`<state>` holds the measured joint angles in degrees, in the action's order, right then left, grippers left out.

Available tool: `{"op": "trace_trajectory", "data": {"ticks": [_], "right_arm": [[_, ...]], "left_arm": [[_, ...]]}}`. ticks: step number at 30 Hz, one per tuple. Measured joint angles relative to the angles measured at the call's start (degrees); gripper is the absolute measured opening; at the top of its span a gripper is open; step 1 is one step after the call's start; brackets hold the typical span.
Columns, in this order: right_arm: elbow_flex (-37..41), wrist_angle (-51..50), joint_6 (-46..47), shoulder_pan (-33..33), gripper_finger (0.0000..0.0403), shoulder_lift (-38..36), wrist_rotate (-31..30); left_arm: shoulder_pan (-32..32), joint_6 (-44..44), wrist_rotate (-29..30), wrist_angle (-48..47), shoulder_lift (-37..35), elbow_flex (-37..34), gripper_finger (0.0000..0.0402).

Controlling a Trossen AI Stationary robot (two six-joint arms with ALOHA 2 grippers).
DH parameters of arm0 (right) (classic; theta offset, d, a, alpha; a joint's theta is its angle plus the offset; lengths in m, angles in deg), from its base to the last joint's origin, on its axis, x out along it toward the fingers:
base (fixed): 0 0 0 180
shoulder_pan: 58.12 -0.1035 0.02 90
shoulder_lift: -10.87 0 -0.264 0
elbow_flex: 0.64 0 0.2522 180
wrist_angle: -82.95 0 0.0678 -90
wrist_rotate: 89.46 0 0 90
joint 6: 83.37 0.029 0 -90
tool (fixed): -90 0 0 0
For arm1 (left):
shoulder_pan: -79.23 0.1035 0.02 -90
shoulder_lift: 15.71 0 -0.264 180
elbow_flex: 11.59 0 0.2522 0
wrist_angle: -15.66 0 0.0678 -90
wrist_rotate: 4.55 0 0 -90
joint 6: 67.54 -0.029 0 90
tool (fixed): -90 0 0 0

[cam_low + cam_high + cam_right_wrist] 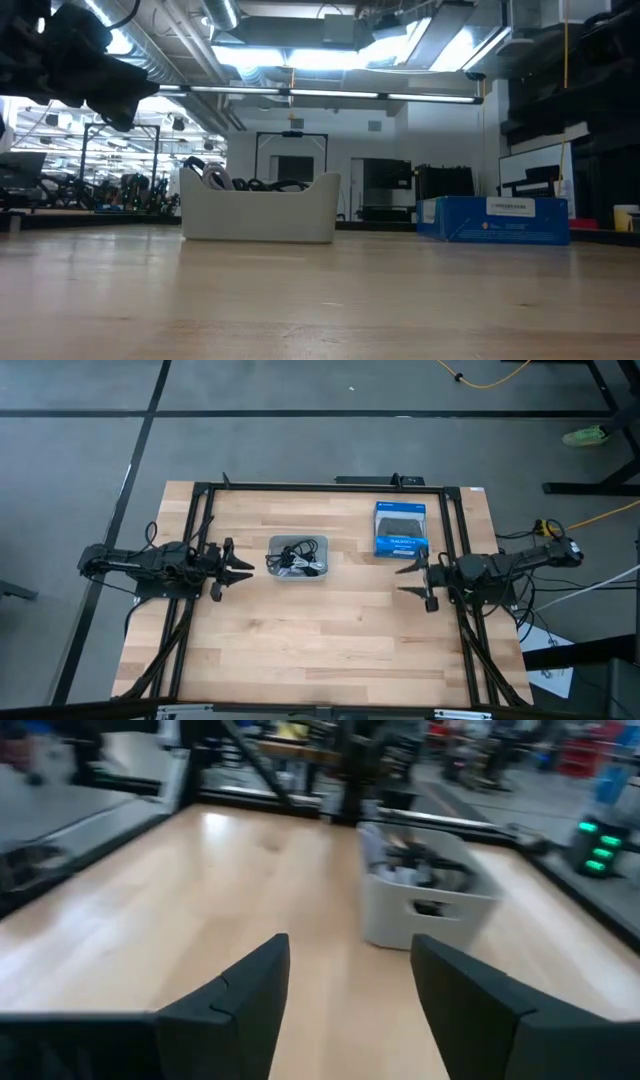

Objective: Pick and place USB-C Cables
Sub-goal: Return to Home Position

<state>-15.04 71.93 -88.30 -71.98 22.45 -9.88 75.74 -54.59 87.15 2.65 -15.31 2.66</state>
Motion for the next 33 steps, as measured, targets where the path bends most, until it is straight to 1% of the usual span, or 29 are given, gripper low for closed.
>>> {"op": "trace_trajectory", "data": {"ticks": [2,4,9,13,19,24,33], "right_arm": [[0.0,0.0,0.2,2.9,0.0214,0.0,0.0],[0.0,-0.3,0.3,6.0,0.0214,0.0,1.9],[0.0,-2.0,2.0,13.9,0.0214,0.1,11.7],[0.0,-1.9,4.7,17.6,0.0214,0.3,12.0],[0.0,-1.9,4.6,18.1,0.0214,0.3,12.0],[0.0,-1.8,10.7,18.1,0.0214,0.3,12.1],[0.0,-1.8,10.6,18.1,0.0214,0.3,12.1]], "left_arm": [[0.3,0.0,-0.2,0.0,0.0,0.0,0.0099],[0.4,0.0,-0.2,0.0,0.0,0.0,0.0099],[0.4,-2.2,0.0,0.0,0.0,0.0,0.0099],[0.4,-2.6,0.1,0.0,0.0,0.0,0.0099],[0.4,-1.5,0.2,0.0,0.0,0.0,0.0099],[0.4,-1.5,0.3,0.0,0.0,0.0,0.0099],[0.4,-1.5,0.3,0.0,0.0,0.0,0.0099]]}}
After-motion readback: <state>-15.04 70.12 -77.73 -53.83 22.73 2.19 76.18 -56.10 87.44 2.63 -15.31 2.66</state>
